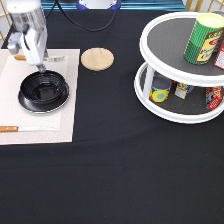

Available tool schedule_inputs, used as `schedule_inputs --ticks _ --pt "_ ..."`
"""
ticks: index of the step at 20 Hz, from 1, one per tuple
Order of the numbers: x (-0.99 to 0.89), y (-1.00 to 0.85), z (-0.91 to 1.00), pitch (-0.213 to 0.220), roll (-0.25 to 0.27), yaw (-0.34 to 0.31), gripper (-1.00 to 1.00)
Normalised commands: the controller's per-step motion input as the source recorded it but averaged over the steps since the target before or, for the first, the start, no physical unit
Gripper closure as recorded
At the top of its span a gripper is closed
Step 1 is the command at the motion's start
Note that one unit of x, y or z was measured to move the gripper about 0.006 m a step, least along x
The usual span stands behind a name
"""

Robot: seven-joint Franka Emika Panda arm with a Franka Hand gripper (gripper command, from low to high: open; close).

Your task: Pick up the bowl from the lazy Susan and put bowl on the plate

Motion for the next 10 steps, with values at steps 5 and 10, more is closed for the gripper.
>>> schedule_inputs --ticks 5,10 --pt "0.08 0.09 0.72 0.191 -0.001 -0.001 -1.00" --pt "0.02 0.00 0.01 0.023 0.000 0.000 -1.00"
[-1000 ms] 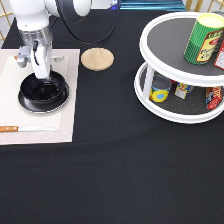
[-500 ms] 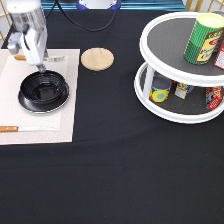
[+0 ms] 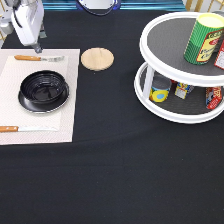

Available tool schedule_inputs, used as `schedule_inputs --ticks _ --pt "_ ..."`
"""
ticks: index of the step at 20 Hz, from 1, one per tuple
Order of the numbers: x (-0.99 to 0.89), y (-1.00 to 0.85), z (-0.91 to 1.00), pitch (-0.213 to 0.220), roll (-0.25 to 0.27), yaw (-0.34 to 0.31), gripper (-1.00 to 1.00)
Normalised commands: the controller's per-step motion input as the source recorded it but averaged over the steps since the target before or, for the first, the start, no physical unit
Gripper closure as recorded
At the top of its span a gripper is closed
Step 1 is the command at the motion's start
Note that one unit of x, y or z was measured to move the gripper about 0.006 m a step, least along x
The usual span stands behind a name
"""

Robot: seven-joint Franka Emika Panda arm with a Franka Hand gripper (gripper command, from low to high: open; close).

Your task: Pick up the bowl from the lazy Susan and put bowl on the plate

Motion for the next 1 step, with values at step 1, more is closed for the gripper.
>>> schedule_inputs --ticks 1 --pt "0.00 0.00 0.00 0.000 0.000 0.000 -1.00"
